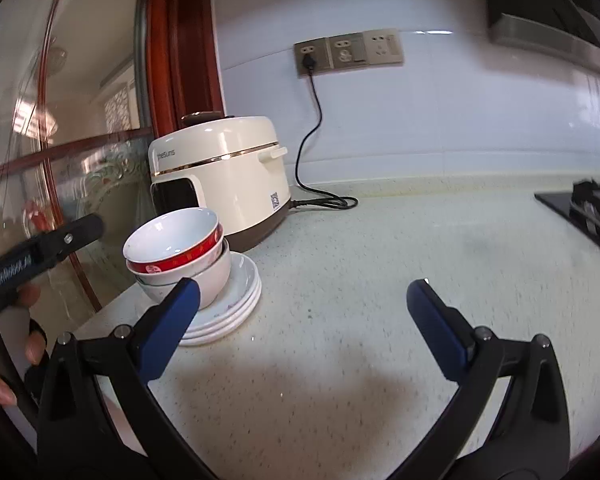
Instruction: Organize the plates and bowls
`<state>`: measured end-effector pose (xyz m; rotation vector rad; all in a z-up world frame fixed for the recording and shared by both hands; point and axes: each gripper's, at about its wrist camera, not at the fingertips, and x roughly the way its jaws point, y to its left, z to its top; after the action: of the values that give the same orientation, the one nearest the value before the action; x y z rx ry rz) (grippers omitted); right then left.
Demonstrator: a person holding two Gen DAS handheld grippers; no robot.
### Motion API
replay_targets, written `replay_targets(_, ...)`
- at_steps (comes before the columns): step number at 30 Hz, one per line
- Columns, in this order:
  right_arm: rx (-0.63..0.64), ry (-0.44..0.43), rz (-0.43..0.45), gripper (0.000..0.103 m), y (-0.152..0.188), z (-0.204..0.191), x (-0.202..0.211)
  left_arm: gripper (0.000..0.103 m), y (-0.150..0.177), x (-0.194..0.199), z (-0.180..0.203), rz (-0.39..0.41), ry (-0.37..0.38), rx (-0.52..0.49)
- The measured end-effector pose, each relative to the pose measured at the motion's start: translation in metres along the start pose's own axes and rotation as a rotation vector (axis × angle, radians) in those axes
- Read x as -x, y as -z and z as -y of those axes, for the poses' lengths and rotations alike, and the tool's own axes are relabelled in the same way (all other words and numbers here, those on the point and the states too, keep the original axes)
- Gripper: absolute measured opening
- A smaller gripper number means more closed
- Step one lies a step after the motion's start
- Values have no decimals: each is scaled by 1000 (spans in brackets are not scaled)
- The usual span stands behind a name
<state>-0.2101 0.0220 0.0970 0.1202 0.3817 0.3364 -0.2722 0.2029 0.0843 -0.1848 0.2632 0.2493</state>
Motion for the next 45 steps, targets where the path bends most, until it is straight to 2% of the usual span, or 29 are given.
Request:
replay_targets(3,-5,2,-30,103,7,-3,2,103,13,7,-2,-8,-41,-7)
replay_targets(7,38,7,-20,103,19,-15,12,103,30,18,2,-25,-41,-40)
replay_targets(11,90,23,-27,103,36,-24,16,103,46,19,2,-77,-24,-51)
replay_targets(15,89,29,-38,103,50,-25,24,103,58,21,3,-90,-28,-71)
replay_targets(21,143,63,53,103,56,-28,40,103,64,13,4,-122,-32,-73)
replay_targets(45,141,45,20,103,61,-33,34,103,69,10,0,-145,-36,-80)
